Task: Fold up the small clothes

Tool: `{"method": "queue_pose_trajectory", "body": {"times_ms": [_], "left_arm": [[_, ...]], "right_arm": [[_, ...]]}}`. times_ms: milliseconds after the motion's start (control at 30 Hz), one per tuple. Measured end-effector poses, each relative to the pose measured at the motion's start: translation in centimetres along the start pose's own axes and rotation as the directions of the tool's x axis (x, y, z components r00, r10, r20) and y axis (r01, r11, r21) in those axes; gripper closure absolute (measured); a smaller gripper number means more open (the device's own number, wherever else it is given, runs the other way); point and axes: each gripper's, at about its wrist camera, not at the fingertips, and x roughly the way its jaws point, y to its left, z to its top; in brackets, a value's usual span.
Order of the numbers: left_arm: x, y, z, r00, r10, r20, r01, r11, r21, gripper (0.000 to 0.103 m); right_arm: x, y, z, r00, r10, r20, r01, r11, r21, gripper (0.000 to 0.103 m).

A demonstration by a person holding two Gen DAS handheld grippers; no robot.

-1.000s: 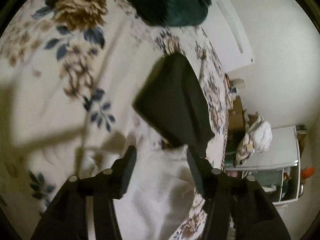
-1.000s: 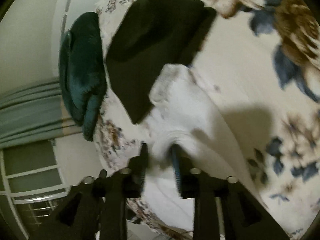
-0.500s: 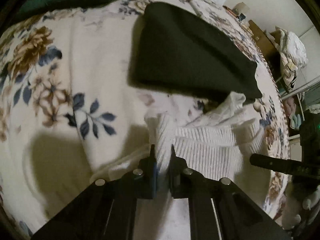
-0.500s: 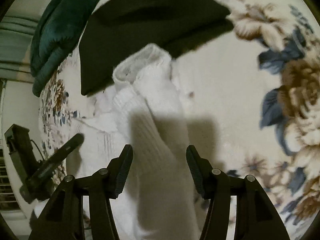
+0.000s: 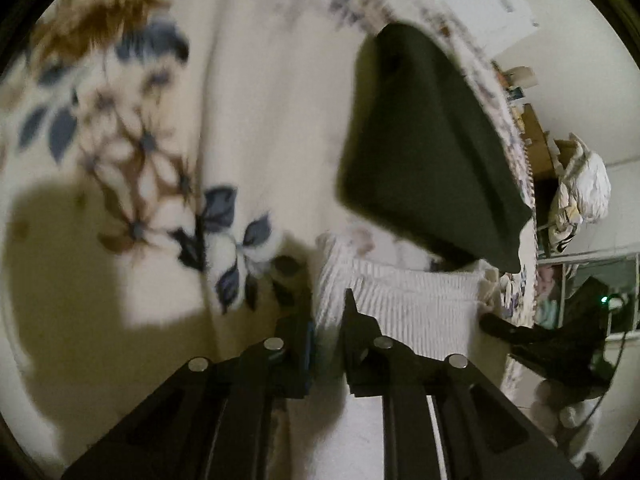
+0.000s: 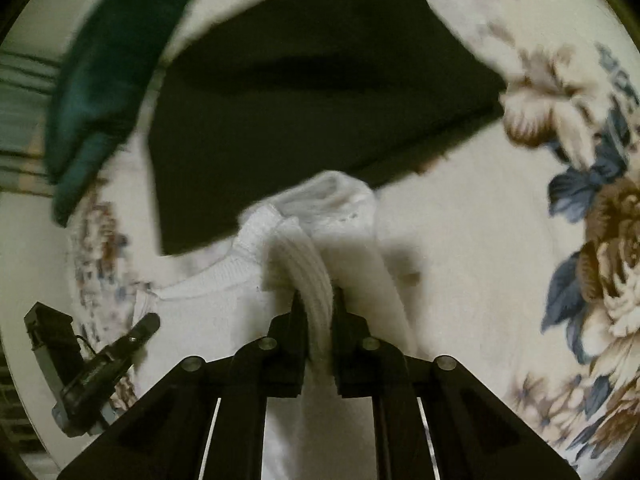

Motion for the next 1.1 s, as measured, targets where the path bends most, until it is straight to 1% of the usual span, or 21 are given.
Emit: {"method": "queue_pose_trajectory", "body": {"times_ms": [33,100,133,167,233,300,367,400,433,467,533,633,700,767,800,833,900,967,1000,1067,1100], "left_arm": [[-0.4,0.1,0.1,1.000,-0.016,0.000,0.016,1.000,-0.005,0.083],[-1.9,0.1,-0.2,0.999,-0.027,0.034,0.026,1.000,0.010,0.070],[-2.6,0.2,-0.4,0.998,-0.030,0.052,0.029,0.999,0.018,0.055],[-3.0,0.2,-0.6,0.997,-0.028,0.070,0.026,0.999,0.021,0.045],[-3.2,0.2,-0.8,0.996,-0.027,0.084,0.025,0.999,0.029,0.044],[-2.4,-0.1,-0.8,0.998,0.000,0.061,-0.003,0.999,0.043,0.044],[-1.5,-0.9,-0.8,0.998,0.011,0.066,-0.017,0.996,0.086,0.047],[-1.2,-1.6,-0.8,0.996,0.034,0.078,-0.042,0.993,0.114,0.051],[-1.2,-2.4,-1.0,0.994,0.050,0.097,-0.064,0.986,0.154,0.093],[-1.1,-3.2,-1.0,0.992,0.068,0.105,-0.087,0.978,0.189,0.096],[-1.6,-3.8,-0.9,0.984,0.077,0.160,-0.111,0.970,0.217,0.096],[-0.6,-2.1,0.4,0.991,0.064,0.116,-0.082,0.984,0.157,0.096],[0.0,-1.0,0.8,0.997,0.035,0.065,-0.042,0.993,0.114,0.093],[-0.5,-0.6,0.4,0.999,-0.005,0.033,0.002,0.995,0.098,0.087],[-1.3,-0.4,-0.1,1.000,-0.006,0.028,0.004,0.996,0.090,0.084],[-2.0,-0.3,-0.5,0.999,-0.015,0.029,0.012,0.996,0.088,0.078],[-3.9,0.1,-2.1,0.998,-0.038,0.056,0.034,0.996,0.079,0.071],[-6.0,0.6,-4.4,0.996,-0.040,0.083,0.035,0.997,0.067,0.063],[-6.8,0.9,-5.7,0.995,-0.042,0.093,0.036,0.998,0.058,0.062],[-7.5,1.2,-8.1,0.995,-0.039,0.088,0.036,0.999,0.037,0.054],[-7.6,1.4,-9.5,0.996,-0.038,0.080,0.036,0.999,0.024,0.054]], "right_arm": [[0.2,-0.4,0.3,1.000,-0.006,-0.017,0.006,1.000,0.013,0.087],[-0.8,-0.8,0.3,1.000,0.003,0.008,-0.003,1.000,0.011,0.077],[-1.7,-1.0,0.1,0.999,-0.010,0.038,0.009,1.000,0.006,0.070],[-2.5,-1.0,-0.1,0.998,-0.020,0.056,0.020,1.000,0.003,0.066],[-3.6,-1.0,-0.1,0.996,-0.002,0.090,0.004,1.000,-0.021,0.057],[-3.7,-0.6,0.4,0.997,0.007,0.081,-0.004,0.999,-0.038,0.054],[-2.7,0.5,1.1,0.999,0.014,0.048,-0.011,0.998,-0.066,0.054],[-2.1,1.2,1.4,1.000,0.002,0.031,0.001,0.996,-0.089,0.059],[-1.9,1.6,1.4,0.999,-0.011,0.041,0.016,0.994,-0.110,0.086],[-2.1,1.9,1.4,0.996,-0.045,0.073,0.054,0.990,-0.129,0.096],[-3.0,1.9,1.4,0.990,-0.050,0.132,0.064,0.992,-0.104,0.097],[-3.8,0.3,2.0,0.978,-0.085,0.188,0.090,0.996,-0.018,0.099],[-2.4,-1.1,2.6,0.988,-0.080,0.131,0.077,0.997,0.031,0.098],[-1.5,-1.6,2.6,0.995,-0.069,0.075,0.066,0.997,0.035,0.096],[-1.8,-1.7,2.4,0.997,-0.049,0.066,0.047,0.998,0.035,0.088],[-2.1,-1.8,2.2,0.998,-0.030,0.059,0.028,0.999,0.038,0.073],[-3.6,-2.4,1.3,0.998,0.031,0.054,-0.034,0.998,0.050,0.056],[-5.3,-3.2,-0.4,0.996,0.073,0.059,-0.076,0.996,0.040,0.056],[-6.1,-3.7,-1.7,0.994,0.092,0.054,-0.093,0.995,0.023,0.055],[-7.3,-4.9,-4.7,0.994,0.105,0.023,-0.105,0.995,-0.006,0.053],[-7.3,-5.2,-5.8,0.994,0.109,0.004,-0.109,0.994,-0.011,0.053]]}}
